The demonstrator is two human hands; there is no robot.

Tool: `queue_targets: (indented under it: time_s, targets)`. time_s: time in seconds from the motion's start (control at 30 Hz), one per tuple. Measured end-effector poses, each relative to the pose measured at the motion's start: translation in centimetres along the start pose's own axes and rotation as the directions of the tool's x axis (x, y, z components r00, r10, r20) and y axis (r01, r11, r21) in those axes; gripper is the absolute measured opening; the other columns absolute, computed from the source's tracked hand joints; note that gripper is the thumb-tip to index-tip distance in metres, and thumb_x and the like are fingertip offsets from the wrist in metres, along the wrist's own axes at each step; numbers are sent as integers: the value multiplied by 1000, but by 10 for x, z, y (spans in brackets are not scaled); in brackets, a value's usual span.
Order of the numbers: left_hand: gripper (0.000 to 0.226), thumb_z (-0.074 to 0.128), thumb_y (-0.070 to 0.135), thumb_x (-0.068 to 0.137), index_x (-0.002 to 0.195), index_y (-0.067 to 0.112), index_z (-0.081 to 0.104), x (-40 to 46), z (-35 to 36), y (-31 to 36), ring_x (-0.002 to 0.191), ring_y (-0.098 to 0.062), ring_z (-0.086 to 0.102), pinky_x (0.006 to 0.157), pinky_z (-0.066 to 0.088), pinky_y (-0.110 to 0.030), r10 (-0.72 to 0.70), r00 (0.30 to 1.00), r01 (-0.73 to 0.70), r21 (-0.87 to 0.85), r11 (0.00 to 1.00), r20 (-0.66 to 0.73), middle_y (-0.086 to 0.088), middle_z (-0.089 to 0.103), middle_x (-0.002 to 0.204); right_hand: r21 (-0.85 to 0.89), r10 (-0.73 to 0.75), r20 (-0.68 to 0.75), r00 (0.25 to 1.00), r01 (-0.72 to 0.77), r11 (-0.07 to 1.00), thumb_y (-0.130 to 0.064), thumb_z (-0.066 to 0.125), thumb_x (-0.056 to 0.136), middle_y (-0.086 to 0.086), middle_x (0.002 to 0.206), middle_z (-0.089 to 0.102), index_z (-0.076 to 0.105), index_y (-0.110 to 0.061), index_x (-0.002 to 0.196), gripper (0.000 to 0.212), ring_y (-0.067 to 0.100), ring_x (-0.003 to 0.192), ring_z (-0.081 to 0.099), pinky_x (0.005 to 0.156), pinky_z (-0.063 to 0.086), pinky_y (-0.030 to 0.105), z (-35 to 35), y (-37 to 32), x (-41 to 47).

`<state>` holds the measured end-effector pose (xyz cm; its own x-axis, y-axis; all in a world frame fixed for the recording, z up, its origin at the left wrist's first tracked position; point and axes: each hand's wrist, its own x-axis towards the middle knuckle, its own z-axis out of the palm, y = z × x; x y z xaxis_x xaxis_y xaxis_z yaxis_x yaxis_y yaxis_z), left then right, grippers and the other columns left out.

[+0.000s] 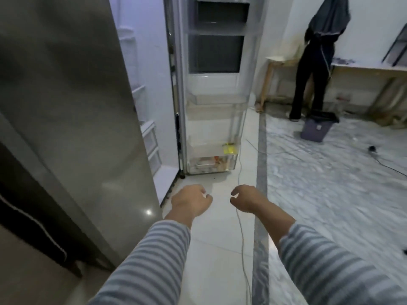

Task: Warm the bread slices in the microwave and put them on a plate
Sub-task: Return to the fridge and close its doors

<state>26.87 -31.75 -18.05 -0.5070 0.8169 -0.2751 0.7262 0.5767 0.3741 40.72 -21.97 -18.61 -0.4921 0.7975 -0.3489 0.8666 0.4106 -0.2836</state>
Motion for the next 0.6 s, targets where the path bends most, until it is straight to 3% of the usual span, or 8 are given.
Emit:
queue_targets:
  time_s: [0.2, 0.37, 0.5, 0.6]
  targets:
    - [43, 44, 48, 89, 128, 35, 55, 88, -1, 57, 123, -18, 50, 99, 43, -32, 87, 996, -88, 40, 995, 25, 6, 52, 137, 74, 84, -43, 996, -81, 994, -28, 48, 92, 5, 137, 54, 58, -18, 129, 39, 24, 125, 51, 99, 43, 31, -30, 42, 71]
    - [34, 45, 43, 89, 115, 29, 62, 180, -22, 90, 112, -23, 56, 87, 44, -30, 195, 981, -196, 59, 979, 17, 2, 60, 124, 116, 147, -93, 985, -136, 984, -28, 47, 94, 3, 139, 52, 54, -20, 133, 41, 22, 129, 46, 102, 41, 30, -73, 56, 147]
    - [38, 50, 53, 85, 113, 32, 64, 253, -50, 121, 112, -24, 57, 95, 47, -38, 227, 974, -228, 53, 972, 25, 3, 63, 121, 210, 233, -112, 966, -206, 956, -29, 48, 89, 1, 136, 55, 56, -24, 130, 42, 23, 126, 50, 102, 44, 36, -110, 58, 206]
    - [34, 51, 47, 86, 114, 32, 63, 296, -65, 146, 113, -24, 58, 95, 48, -34, 274, 962, -275, 79, 958, 18, 3, 62, 123, 258, 272, -124, 954, -234, 937, -27, 47, 88, 0, 136, 54, 56, -26, 130, 42, 23, 126, 49, 103, 42, 37, -134, 62, 239]
